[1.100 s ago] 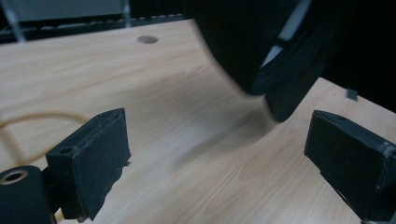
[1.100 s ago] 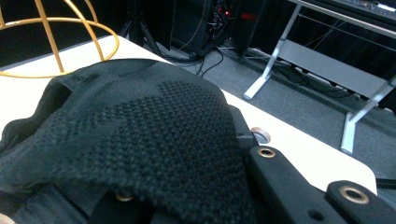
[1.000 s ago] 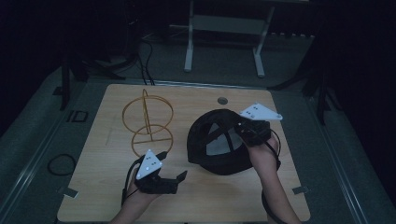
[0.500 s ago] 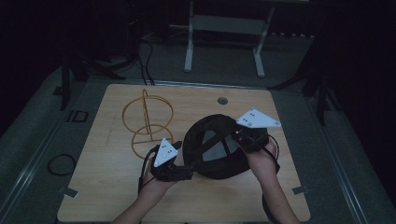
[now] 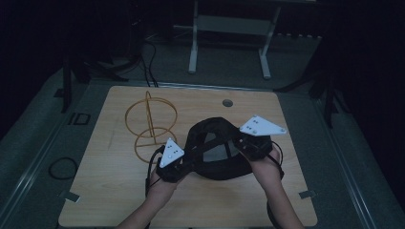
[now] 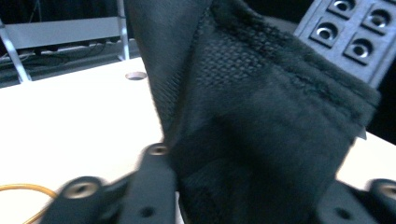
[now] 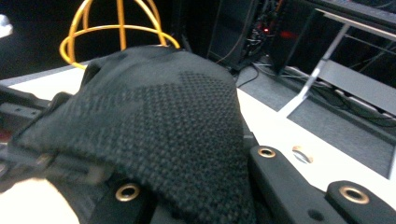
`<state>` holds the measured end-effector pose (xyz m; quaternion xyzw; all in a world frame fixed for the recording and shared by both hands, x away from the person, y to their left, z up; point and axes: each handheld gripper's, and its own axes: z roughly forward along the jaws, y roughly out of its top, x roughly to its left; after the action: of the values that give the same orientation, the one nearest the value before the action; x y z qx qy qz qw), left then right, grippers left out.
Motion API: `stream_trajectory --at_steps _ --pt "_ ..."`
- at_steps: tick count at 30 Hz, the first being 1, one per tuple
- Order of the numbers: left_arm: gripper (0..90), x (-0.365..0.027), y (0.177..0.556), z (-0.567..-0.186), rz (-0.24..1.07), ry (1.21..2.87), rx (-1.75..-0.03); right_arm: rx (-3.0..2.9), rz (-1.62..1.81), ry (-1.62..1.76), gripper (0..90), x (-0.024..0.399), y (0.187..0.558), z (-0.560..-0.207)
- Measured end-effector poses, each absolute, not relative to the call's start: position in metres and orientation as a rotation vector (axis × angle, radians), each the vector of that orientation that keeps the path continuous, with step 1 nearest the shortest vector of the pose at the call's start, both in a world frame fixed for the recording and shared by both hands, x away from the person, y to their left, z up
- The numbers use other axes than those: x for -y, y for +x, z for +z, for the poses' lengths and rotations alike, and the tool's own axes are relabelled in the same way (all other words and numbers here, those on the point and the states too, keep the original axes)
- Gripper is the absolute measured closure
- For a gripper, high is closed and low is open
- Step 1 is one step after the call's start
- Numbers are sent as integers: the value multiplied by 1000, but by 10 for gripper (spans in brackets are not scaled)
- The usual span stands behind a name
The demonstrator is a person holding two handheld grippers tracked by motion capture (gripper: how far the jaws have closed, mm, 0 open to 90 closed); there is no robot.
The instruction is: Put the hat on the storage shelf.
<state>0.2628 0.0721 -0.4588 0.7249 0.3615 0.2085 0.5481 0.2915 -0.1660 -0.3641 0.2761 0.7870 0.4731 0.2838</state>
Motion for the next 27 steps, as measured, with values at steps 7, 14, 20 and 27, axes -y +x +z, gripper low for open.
stream_trajectory --at_steps 7,14,20,27 --pt "882 -75 267 -455 535 1708 -874 -2120 1263 742 893 165 290 -371" --pt "889 -76 267 -449 565 1723 -870 -2126 1297 770 877 171 287 -383" --pt "890 -72 267 -435 595 1731 -838 -2104 1336 770 819 186 276 -396" --pt "891 -65 271 -423 607 1740 -820 -2124 1343 780 553 196 269 -408"
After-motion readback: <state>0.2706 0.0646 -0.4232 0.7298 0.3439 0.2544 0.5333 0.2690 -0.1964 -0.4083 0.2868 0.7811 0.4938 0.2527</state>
